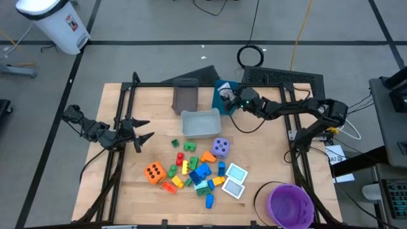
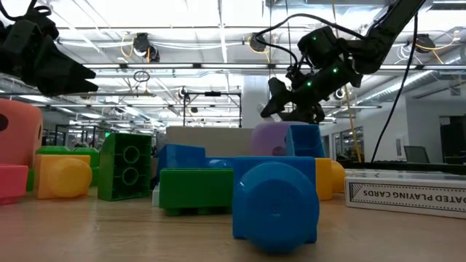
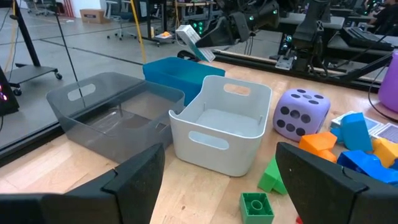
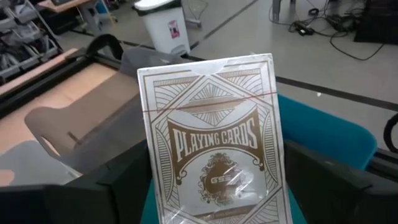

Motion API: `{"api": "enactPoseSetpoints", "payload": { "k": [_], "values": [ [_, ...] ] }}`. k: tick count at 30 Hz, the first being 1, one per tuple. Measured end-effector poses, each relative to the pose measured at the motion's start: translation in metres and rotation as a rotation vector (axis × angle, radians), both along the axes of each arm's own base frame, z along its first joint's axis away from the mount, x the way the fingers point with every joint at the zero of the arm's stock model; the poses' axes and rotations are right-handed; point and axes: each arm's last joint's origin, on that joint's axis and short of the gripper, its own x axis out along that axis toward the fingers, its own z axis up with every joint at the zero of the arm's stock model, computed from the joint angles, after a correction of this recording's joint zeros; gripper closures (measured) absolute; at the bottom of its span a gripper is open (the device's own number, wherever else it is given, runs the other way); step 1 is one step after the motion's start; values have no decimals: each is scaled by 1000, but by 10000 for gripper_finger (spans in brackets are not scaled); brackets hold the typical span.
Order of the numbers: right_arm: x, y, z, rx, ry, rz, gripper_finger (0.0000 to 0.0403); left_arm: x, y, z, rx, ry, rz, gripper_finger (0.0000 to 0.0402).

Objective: Pick & Place Toys
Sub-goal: Put the brown deck of cards into the blue bin, then put the blue deck of cards into the blue bin

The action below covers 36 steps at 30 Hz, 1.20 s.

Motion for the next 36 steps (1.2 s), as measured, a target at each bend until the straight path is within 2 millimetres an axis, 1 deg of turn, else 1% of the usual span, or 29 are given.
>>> {"api": "enactPoseSetpoints", "payload": {
  "k": [6, 10, 19, 22, 24, 26, 29, 32, 34, 36],
  "values": [
    [0, 0, 1, -32, 23, 13, 81, 0, 0, 0, 0, 0, 0, 91],
    [1, -1, 4, -81, 24, 30, 82, 0, 0, 0, 0, 0, 0, 91],
    [1, 0, 4, -70, 12, 27, 84, 0, 0, 0, 0, 0, -1, 91],
    [3, 4, 7, -64, -5, 77, 85, 0, 0, 0, 0, 0, -1, 91],
    [5, 10, 12, -65, -44, 149, 85, 0, 0, 0, 0, 0, -1, 92],
    [7, 20, 20, -65, -73, 256, 85, 0, 0, 0, -1, 0, 0, 92],
    [11, 48, 33, -82, -94, 435, 85, 0, 0, 0, 0, 0, 0, 91],
    [14, 88, 47, -95, -71, 579, 85, 0, 0, 0, 0, 0, -1, 91],
    [15, 119, 58, -83, 2, 653, 85, 0, 0, 0, 0, 0, 0, 91],
    [15, 149, 64, -72, 115, 717, 85, 0, 0, 0, -1, 0, 0, 92]
  ]
}}
